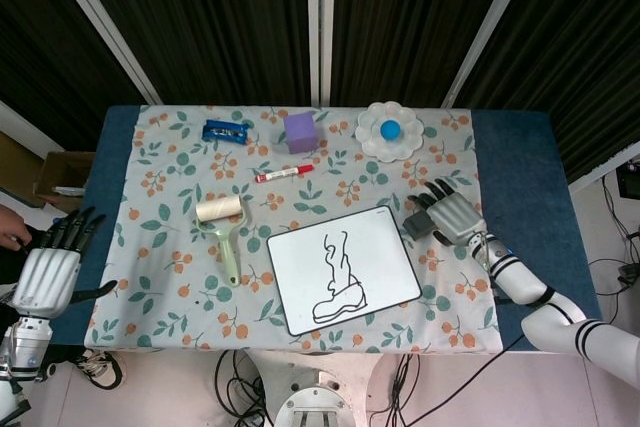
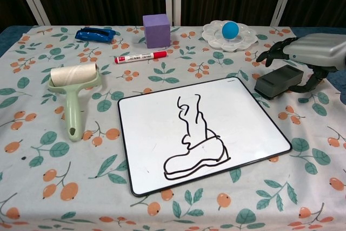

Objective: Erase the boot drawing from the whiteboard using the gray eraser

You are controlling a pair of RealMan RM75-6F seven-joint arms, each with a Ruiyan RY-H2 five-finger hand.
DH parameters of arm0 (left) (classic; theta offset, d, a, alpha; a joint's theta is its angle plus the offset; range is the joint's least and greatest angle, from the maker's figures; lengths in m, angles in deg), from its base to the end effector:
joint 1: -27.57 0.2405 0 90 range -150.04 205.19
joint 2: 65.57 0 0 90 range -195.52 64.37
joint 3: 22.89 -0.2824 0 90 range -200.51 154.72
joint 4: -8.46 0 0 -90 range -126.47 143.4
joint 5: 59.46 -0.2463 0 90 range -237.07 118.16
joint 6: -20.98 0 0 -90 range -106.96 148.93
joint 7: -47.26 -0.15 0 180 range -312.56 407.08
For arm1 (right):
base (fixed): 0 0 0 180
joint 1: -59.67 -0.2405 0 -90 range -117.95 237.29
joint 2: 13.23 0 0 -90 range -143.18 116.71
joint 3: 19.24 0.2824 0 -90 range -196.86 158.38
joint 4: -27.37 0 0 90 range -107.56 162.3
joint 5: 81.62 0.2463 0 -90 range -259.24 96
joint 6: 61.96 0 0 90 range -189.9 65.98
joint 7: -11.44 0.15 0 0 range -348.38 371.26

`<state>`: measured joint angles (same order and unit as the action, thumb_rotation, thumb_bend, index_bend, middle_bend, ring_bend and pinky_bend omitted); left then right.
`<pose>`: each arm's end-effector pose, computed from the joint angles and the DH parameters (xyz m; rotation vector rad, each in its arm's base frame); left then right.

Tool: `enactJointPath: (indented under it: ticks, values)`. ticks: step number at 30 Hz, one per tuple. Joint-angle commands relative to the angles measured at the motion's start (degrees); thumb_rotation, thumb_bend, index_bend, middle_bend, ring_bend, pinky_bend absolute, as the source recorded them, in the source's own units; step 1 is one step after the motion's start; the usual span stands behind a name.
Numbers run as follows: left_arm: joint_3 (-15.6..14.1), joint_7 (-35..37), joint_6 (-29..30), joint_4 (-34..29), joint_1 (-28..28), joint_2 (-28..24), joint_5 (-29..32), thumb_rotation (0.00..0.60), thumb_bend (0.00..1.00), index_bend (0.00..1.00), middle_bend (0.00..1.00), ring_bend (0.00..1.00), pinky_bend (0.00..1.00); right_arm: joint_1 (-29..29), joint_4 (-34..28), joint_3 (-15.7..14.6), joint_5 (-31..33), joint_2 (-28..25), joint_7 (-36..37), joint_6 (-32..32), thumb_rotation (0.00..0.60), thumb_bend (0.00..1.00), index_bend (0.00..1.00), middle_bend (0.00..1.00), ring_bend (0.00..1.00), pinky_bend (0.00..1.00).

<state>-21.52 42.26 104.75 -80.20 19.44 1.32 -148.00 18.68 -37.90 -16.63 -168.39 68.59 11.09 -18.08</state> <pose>-0.3448 0.2061 0.1172 -1.5116 -0.7999 -0.8633 -0.2820 -0.4017 -0.0087 2.0940 -0.7328 0.5967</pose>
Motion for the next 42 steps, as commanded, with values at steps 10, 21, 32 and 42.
enactJointPath:
  ticks: [10, 21, 32, 42]
  values:
    - [0.1, 0.3, 0.2, 0.1, -0.1, -0.1, -0.1, 0.510, 0.03, 0.09, 0.05, 0.04, 0.16, -0.4, 1.6, -1.0, -0.4, 1.1, 1.1, 1.2, 0.600, 0.26, 0.15, 0.24, 0.06, 0.03]
    - [0.0, 1.3, 0.0, 0.7, -0.2, 0.1, -0.3, 0.512, 0.03, 0.09, 0.05, 0.04, 0.16, -0.5, 2.6, -1.7, -1.0, 1.9, 2.3, 3.0, 0.600, 0.27, 0.27, 0.30, 0.15, 0.11]
    - [0.0, 1.2, -0.6, 0.8, -0.4, 0.1, 0.2, 0.510, 0.03, 0.09, 0.05, 0.04, 0.16, -0.7, 2.3, -2.3, -0.5, 1.6, 2.4, 2.4, 0.600, 0.27, 0.29, 0.31, 0.17, 0.20]
    - [0.0, 1.6, -0.6, 1.1, -0.4, 0.2, 0.2, 0.508, 0.03, 0.09, 0.05, 0.04, 0.16, -1.0, 2.1, -2.7, -0.5, 1.5, 2.7, 2.2, 0.600, 0.29, 0.32, 0.33, 0.19, 0.23]
